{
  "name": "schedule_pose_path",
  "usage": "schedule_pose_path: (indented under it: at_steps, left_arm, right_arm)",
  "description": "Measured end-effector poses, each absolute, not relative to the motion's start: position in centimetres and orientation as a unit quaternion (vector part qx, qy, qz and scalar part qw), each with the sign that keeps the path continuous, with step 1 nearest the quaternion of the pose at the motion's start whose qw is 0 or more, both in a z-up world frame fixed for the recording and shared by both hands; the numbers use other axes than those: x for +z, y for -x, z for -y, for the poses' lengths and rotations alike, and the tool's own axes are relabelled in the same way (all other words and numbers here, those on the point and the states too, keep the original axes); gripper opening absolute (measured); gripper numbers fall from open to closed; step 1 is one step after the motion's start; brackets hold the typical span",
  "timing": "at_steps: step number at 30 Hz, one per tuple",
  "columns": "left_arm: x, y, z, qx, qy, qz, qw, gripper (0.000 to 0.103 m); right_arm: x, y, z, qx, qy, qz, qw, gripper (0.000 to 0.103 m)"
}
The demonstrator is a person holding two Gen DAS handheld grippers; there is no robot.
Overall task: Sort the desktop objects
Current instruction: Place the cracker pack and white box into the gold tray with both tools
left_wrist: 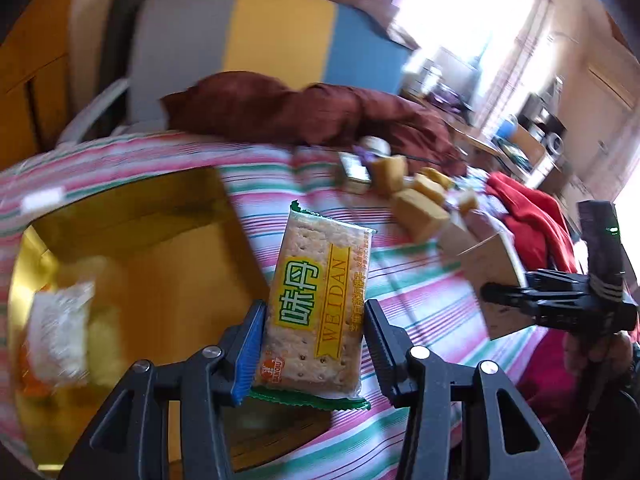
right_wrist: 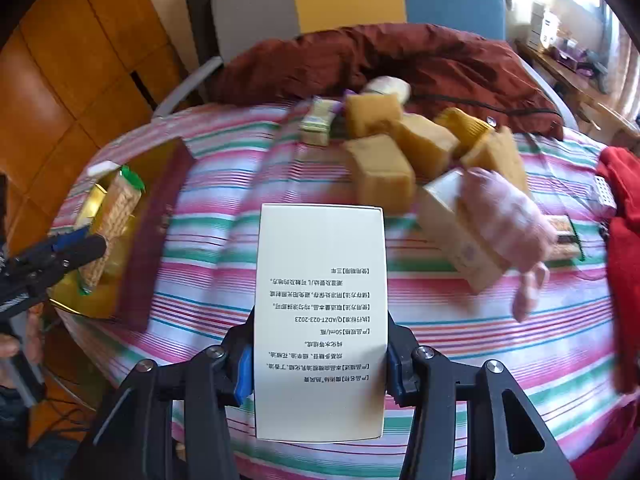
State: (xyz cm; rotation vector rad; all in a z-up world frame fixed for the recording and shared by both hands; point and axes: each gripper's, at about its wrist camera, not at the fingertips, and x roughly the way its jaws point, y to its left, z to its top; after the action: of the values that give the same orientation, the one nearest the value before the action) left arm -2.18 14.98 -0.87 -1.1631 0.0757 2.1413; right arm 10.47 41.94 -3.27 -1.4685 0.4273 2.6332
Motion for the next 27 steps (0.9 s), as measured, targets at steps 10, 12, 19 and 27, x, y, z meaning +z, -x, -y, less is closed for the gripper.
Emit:
schedule_pose_path:
  at_steps: [10, 12, 19, 27]
  left_arm:
    - [-1.8, 2.2, -3.9, 0.872, 0.437, -0.016, 0.221, 0.049]
    - [-2.0, 2.2, -2.3, 0.878, 0.435, -0.014, 0.198, 0.049]
    - [-3.2, 2.0, 2.8, 0.889, 0.442, 0.009, 0.122, 0.056]
    - [-3.8, 1.3, 5.9, 0.893, 0.441, 0.035, 0.082, 0.06]
  right_arm:
    - [-0.4, -4.3, -31.2, 0.881, 0.453, -0.116, -0.075, 0.05]
    - [0.0, -3.2, -29.2, 0.882, 0.45, -0.105, -0.092, 0.05]
    - [-0.6, 1.1, -22.9, 0.872, 0.464, -0.089, -0.129, 0.052]
    - [-3.1, 2.8, -18.0, 0.845, 0.498, -0.088, -0.171, 0.052]
